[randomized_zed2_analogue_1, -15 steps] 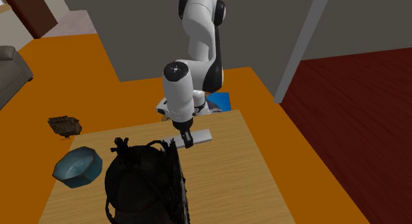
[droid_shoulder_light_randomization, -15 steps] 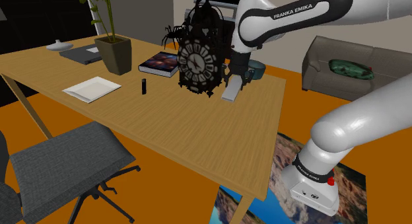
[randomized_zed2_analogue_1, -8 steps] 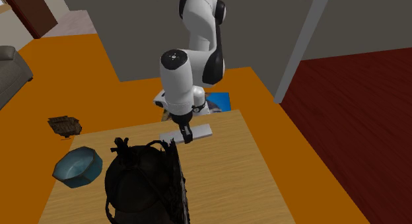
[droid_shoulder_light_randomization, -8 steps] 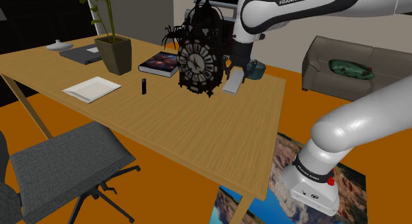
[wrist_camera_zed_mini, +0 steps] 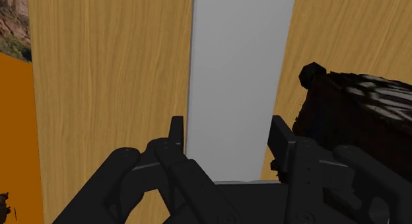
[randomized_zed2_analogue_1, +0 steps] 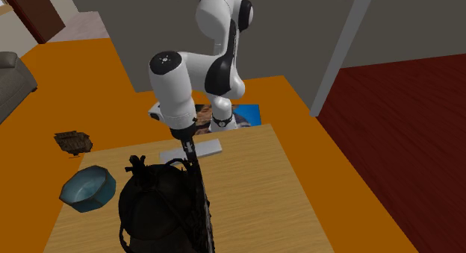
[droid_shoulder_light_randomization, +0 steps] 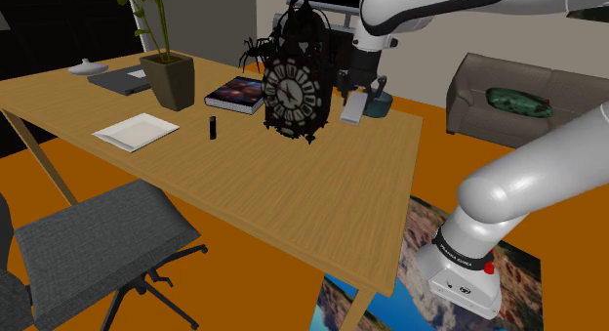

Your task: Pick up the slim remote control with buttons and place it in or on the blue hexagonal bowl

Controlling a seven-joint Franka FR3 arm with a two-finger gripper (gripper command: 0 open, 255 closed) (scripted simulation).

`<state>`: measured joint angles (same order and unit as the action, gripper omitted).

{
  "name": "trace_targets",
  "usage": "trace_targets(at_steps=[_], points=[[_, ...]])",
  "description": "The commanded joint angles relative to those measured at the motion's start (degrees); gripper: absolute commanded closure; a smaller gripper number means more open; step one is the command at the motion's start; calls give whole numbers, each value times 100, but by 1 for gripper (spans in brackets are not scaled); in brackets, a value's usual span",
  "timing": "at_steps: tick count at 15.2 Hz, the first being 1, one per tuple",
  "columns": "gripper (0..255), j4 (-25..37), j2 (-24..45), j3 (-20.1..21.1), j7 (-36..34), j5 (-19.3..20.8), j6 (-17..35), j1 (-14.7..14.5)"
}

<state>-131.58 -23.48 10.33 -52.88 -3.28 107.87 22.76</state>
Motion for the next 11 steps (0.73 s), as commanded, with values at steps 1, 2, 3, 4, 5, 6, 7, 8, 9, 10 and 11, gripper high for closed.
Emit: trace_targets(at_steps=[1, 2, 3, 4, 5, 6, 7, 8, 9, 10, 11], points=[[255, 156, 204, -179, 254, 111, 42, 129], [255, 253, 315, -258, 366, 157, 54, 187], [255, 357, 430, -335, 476, 200, 64, 244], [255, 467, 549, -411, 586, 240, 72, 298], [255, 584, 672, -484, 695, 276, 78, 353], [255, 707, 798, -556, 802, 310, 81, 405], [255, 837, 928, -627, 909, 340, 82, 456], [255, 973, 1062, -695, 1015, 366, 81, 507], [255, 1116, 1199, -762, 1120, 389, 76, 556], [255, 1265, 1340, -827, 1225, 408, 68, 604], [255, 1422, 1483, -890, 1329, 424, 58, 651]])
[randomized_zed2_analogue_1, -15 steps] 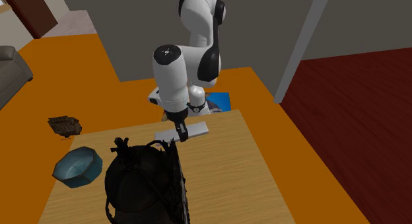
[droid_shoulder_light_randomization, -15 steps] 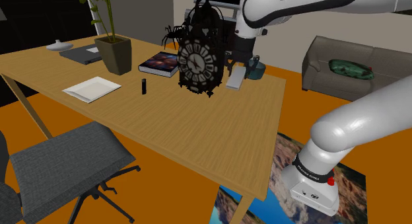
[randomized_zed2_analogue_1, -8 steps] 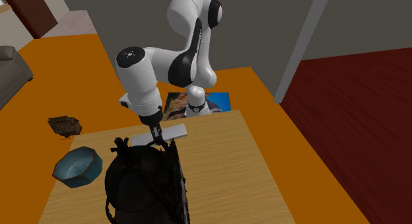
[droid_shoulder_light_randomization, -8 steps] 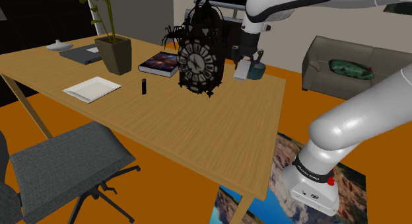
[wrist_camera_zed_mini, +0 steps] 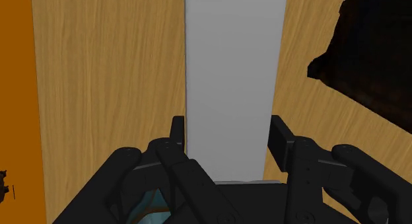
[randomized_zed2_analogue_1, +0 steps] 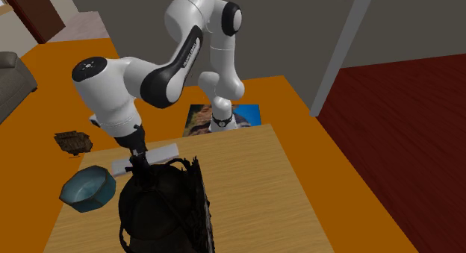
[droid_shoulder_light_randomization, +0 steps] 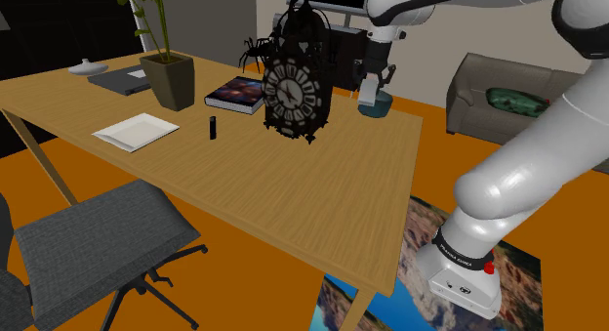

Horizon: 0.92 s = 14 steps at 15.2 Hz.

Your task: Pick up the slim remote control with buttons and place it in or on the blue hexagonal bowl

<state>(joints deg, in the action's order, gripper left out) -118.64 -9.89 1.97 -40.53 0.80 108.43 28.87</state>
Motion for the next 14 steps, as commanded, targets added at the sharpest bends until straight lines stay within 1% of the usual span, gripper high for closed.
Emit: trace_targets(at_steps=[1, 8, 14], points=[[255, 291, 271, -114, 196, 29, -12, 87], [255, 1648, 1401, -476, 897, 20, -225, 421], [255, 3200, 2551, -690, 1450, -97, -622, 746]])
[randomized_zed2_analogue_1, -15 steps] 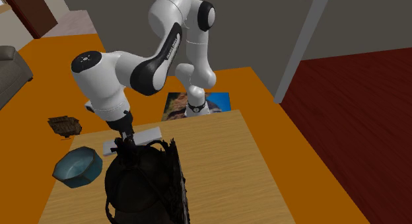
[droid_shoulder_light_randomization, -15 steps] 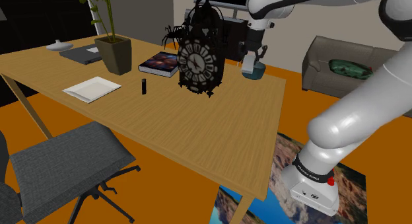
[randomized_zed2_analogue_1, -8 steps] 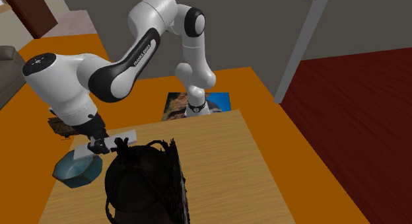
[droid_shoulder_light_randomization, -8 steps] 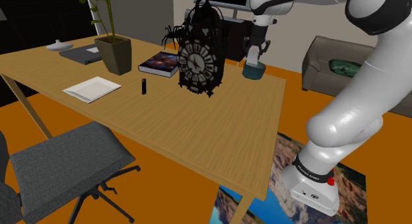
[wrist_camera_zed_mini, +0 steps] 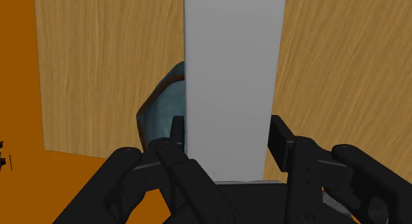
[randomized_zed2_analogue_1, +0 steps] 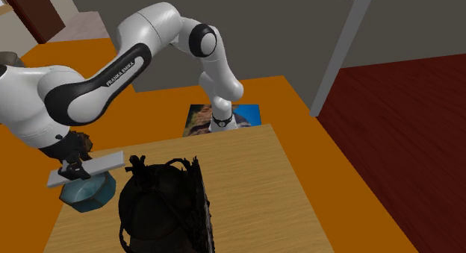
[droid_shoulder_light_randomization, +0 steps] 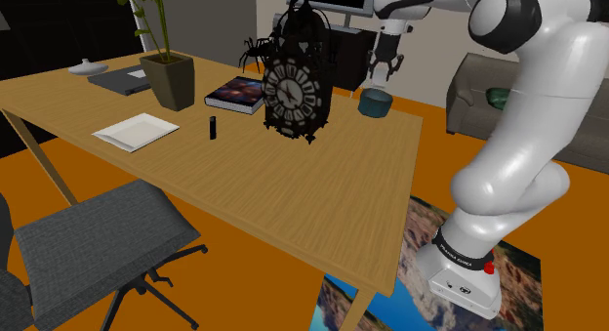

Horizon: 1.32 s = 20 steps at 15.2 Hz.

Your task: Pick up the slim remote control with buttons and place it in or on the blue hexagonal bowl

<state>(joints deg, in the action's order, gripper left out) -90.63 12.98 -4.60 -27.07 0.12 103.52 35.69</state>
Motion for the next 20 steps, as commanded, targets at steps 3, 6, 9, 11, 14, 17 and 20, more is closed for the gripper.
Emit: trace_targets(at_steps=[3, 6, 9, 11, 14, 17, 20], points=[[255, 1396, 947, -102, 353, -111, -445, 255], [255, 1492, 1112, -111, 405, -130, -376, 303], [255, 1249, 1105, -109, 404, -129, -141, 297], [255, 1100, 1108, -108, 403, -130, 12, 294], [255, 892, 1123, -106, 402, -132, 235, 291], [255, 703, 1151, -103, 402, -135, 452, 289], [255, 625, 1167, -102, 402, -136, 546, 288]])
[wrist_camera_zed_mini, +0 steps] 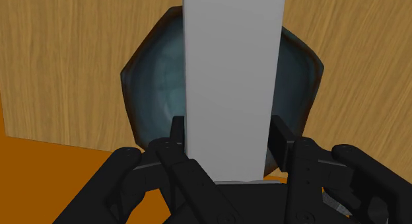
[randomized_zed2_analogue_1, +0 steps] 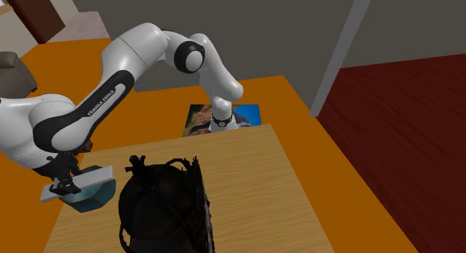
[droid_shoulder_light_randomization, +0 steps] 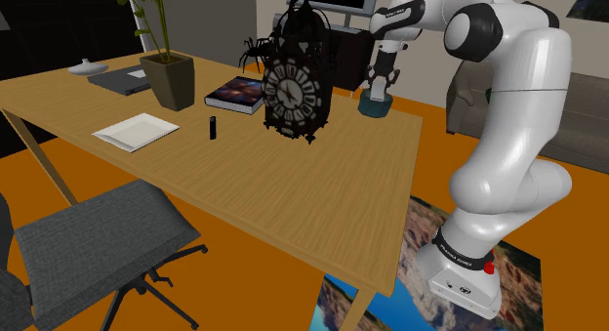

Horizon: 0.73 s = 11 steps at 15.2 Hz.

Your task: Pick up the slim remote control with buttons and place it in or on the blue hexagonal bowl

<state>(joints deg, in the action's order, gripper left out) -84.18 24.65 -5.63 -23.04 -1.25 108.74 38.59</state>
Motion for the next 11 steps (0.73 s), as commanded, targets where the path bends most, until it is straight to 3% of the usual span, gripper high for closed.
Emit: trace_targets(at_steps=[1, 6, 7, 11], points=[[255, -20, 0, 1, -2, 0, 24, -2], [255, -20, 0, 1, -2, 0, 24, -2], [0, -24, -3, 0, -1, 0, 24, -2], [0, -22, -2, 0, -1, 0, 24, -2]])
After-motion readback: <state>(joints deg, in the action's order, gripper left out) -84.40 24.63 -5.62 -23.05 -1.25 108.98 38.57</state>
